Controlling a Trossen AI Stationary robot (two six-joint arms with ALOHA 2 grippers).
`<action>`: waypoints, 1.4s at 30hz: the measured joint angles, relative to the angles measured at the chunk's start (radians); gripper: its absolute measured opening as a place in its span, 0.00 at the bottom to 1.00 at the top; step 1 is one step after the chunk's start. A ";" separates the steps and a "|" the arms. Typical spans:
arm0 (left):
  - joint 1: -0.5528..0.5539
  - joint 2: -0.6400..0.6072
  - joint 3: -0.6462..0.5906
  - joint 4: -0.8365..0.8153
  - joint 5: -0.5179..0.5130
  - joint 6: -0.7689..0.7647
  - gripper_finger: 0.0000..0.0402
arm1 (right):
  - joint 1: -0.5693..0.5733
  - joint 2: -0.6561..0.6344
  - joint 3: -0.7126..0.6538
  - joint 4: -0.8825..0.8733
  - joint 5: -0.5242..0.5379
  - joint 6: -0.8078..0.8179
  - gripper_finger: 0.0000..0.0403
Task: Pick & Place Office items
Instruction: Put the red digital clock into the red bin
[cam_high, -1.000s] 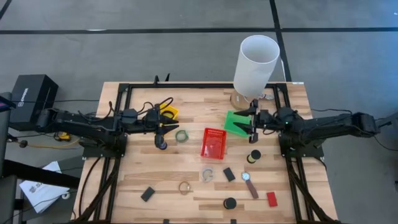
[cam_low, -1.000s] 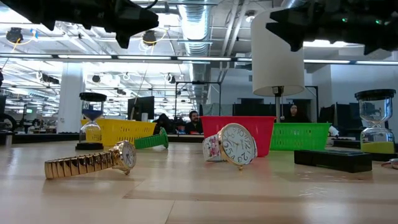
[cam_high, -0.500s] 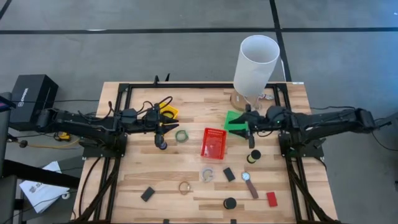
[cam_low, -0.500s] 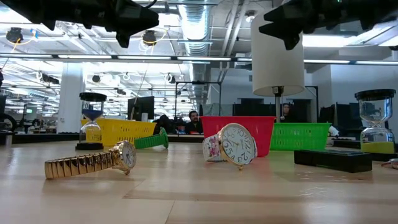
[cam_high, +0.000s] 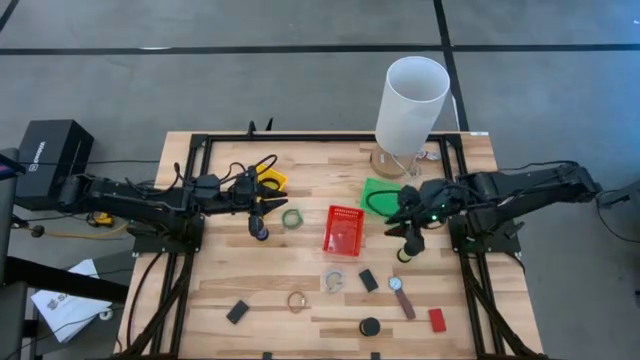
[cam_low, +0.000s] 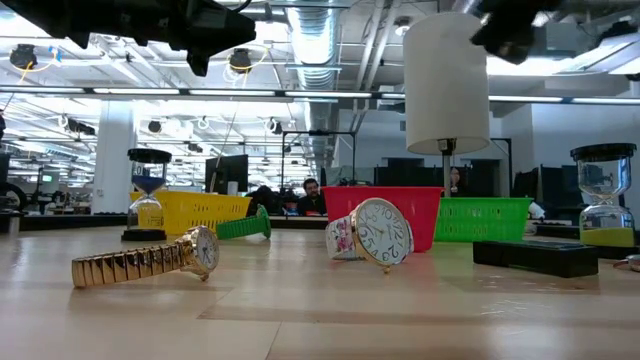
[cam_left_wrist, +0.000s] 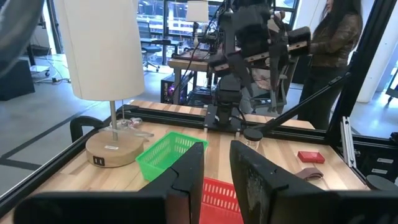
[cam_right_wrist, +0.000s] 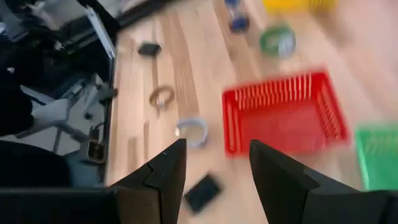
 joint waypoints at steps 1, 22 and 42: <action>0.000 0.000 0.000 0.000 0.000 0.000 0.18 | 0.019 0.015 0.024 -0.075 -0.001 0.041 0.41; 0.032 0.000 0.000 0.068 0.000 0.060 0.18 | 0.435 0.416 0.093 -0.469 -0.339 0.951 0.49; 0.058 0.000 0.000 0.117 -0.001 0.084 0.18 | 0.564 0.447 0.053 -0.357 -0.308 1.046 0.60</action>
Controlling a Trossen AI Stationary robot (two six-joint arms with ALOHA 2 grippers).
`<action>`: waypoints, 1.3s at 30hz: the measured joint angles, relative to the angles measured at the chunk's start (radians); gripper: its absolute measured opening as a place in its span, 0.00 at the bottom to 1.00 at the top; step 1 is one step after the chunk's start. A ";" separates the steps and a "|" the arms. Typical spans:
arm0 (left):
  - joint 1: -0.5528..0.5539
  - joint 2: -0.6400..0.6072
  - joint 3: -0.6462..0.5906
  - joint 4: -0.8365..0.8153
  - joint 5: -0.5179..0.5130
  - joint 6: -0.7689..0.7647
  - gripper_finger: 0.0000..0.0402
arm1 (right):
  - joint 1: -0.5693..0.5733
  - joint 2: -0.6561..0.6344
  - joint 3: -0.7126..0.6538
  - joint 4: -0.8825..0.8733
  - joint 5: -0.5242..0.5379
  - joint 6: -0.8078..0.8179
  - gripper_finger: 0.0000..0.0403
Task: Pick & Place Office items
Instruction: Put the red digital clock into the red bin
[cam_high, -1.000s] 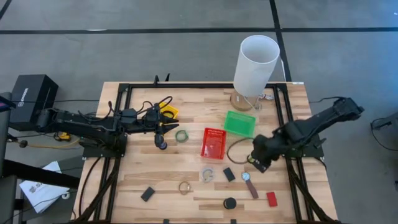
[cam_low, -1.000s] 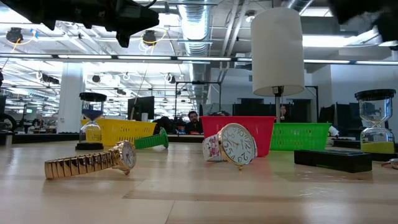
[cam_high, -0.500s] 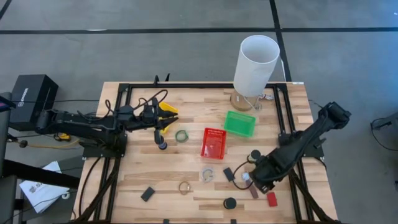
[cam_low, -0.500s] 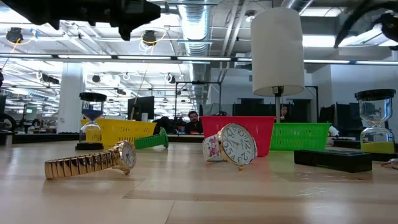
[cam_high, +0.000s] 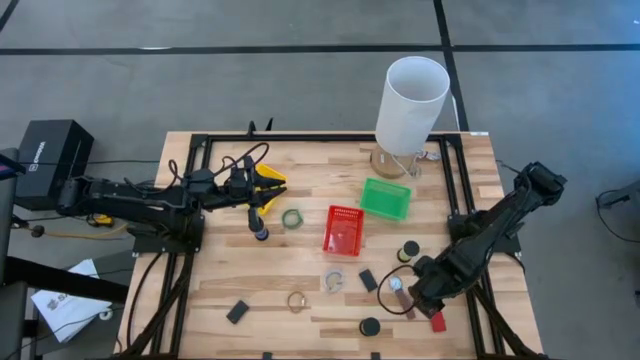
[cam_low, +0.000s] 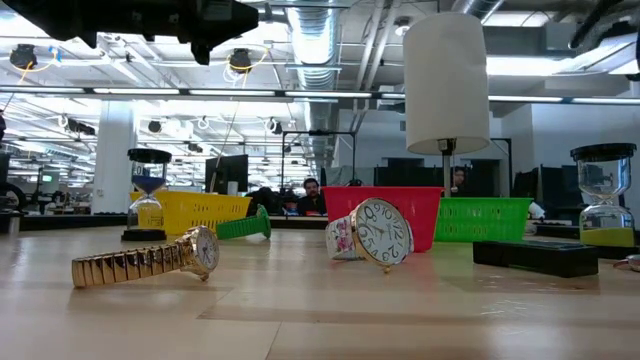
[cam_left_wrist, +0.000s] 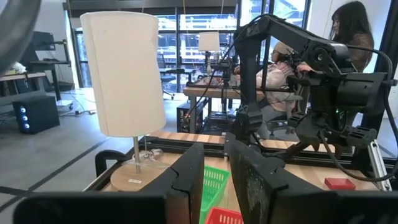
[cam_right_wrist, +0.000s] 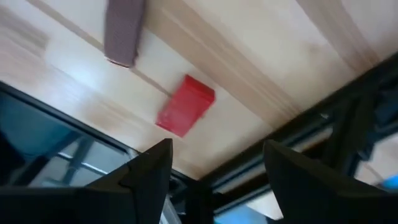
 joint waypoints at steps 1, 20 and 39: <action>0.000 0.000 0.000 0.001 0.000 -0.001 0.18 | 0.005 -0.007 -0.010 0.024 0.014 0.013 0.60; 0.000 0.000 0.000 0.226 0.000 0.109 0.18 | 0.253 0.126 -0.025 0.177 0.136 0.593 0.60; 0.000 0.000 0.000 0.257 0.000 0.110 0.18 | 0.209 0.242 -0.040 0.293 0.129 0.588 0.60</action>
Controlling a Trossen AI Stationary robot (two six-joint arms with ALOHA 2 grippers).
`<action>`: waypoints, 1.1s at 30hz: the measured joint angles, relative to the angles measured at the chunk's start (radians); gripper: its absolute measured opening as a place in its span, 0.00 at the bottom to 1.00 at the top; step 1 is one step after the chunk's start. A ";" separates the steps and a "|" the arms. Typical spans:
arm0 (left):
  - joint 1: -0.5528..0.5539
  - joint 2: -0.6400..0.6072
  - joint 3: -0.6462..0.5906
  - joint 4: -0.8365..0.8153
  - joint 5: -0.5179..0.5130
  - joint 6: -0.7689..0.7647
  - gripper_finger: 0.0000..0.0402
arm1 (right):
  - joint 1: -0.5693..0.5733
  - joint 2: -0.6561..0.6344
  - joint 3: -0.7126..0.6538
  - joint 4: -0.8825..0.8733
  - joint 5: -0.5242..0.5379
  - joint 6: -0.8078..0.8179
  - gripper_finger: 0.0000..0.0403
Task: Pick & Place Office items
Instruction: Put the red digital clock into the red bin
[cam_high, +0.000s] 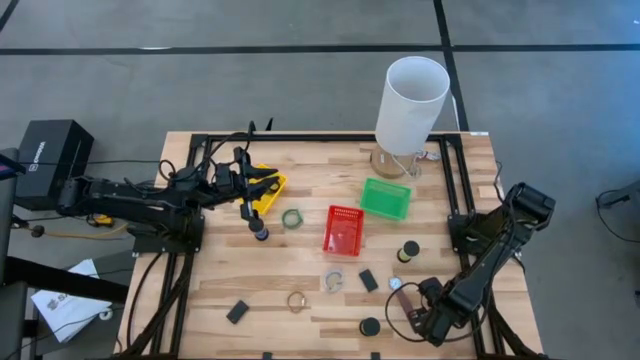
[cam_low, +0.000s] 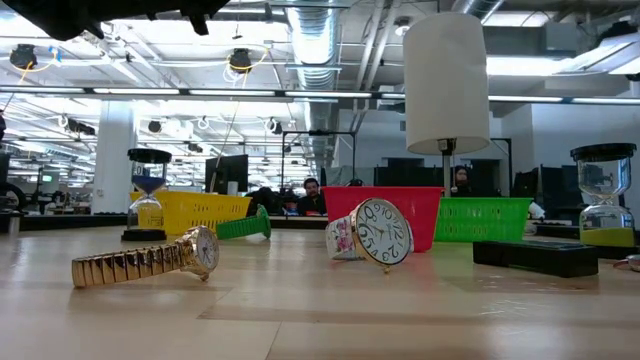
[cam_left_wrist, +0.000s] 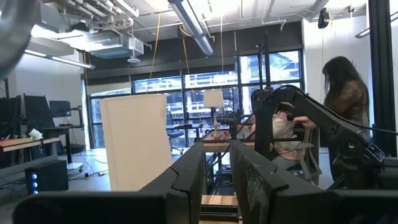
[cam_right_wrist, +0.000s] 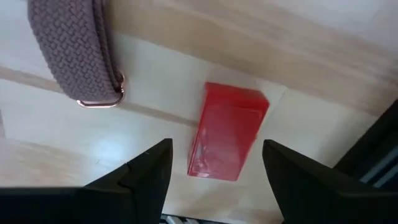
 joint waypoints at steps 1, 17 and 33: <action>0.000 0.000 0.000 0.000 0.000 0.000 0.18 | 0.000 0.000 -0.011 0.017 0.000 0.002 0.60; 0.000 0.000 0.000 0.000 0.000 -0.008 0.18 | 0.011 -0.006 -0.123 0.144 0.040 0.046 0.57; 0.000 0.000 0.000 -0.001 0.000 -0.011 0.18 | -0.051 -0.036 -0.127 0.150 0.084 -0.155 0.41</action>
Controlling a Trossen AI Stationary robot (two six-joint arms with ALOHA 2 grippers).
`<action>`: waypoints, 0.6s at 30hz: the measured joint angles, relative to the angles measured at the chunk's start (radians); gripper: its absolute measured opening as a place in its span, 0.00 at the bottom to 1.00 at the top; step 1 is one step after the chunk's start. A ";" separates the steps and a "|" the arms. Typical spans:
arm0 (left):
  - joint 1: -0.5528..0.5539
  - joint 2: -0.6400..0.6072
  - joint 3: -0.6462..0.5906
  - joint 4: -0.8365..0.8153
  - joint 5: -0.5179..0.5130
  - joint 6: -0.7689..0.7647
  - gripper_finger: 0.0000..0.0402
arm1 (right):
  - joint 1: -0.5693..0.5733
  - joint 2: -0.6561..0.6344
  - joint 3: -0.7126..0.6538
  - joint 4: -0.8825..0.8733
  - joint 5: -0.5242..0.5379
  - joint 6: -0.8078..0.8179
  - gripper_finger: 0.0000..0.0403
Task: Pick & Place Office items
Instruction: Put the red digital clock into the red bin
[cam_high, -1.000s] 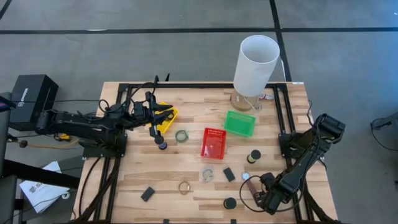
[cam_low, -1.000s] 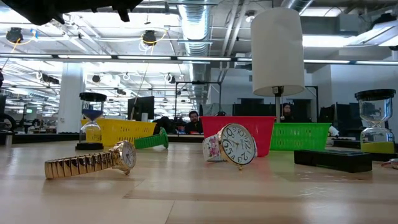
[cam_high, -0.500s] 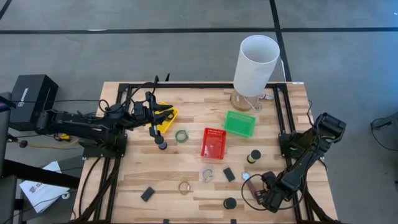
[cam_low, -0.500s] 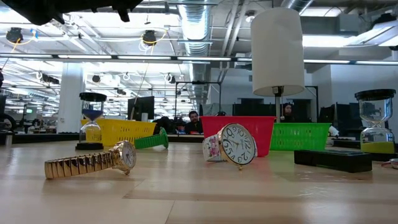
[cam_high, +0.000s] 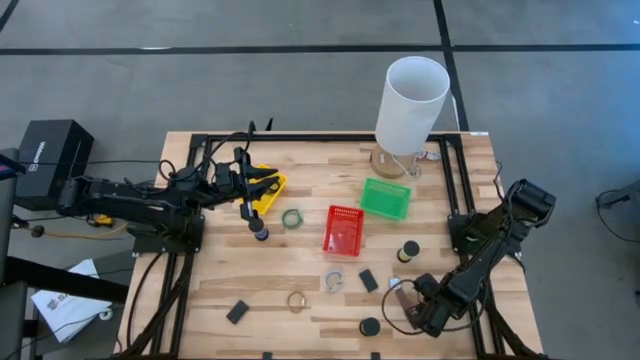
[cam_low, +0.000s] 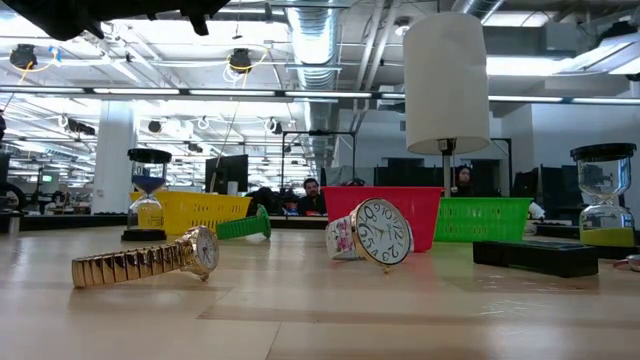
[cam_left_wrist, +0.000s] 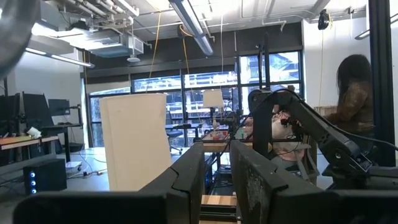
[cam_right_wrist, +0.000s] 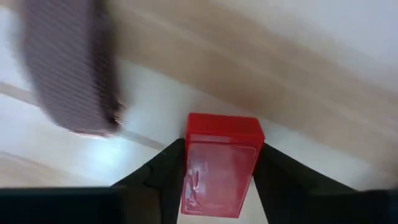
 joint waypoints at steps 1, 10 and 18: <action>0.000 0.000 0.000 0.000 0.000 0.000 0.18 | -0.007 -0.012 -0.001 -0.001 0.031 -0.016 0.42; 0.000 0.000 0.000 0.000 0.000 -0.001 0.18 | -0.095 -0.135 0.001 -0.014 0.277 -0.259 0.36; 0.000 0.000 0.000 0.000 0.000 -0.001 0.18 | -0.275 -0.220 0.001 0.030 0.479 -0.696 0.40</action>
